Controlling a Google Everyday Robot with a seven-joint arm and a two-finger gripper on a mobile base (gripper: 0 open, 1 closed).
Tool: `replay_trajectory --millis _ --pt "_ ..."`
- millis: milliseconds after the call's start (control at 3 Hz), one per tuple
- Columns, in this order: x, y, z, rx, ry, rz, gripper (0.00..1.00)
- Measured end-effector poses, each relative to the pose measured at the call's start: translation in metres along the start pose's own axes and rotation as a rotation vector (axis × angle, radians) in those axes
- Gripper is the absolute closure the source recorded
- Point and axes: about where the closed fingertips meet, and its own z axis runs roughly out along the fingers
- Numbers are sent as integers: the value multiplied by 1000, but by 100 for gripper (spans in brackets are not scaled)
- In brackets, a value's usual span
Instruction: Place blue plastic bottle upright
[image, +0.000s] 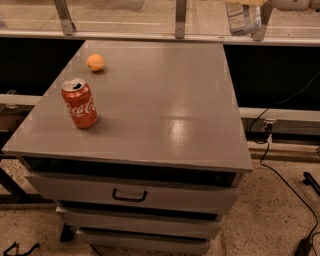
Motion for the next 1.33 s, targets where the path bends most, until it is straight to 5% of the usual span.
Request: replay_trajectory --millis 333,667,1333 --pt "-11 14 -31 65 -135 -34 100" --pt "-1 16 -42 114 -174 -21 100" --pt "1 20 -39 123 -183 -8 100"
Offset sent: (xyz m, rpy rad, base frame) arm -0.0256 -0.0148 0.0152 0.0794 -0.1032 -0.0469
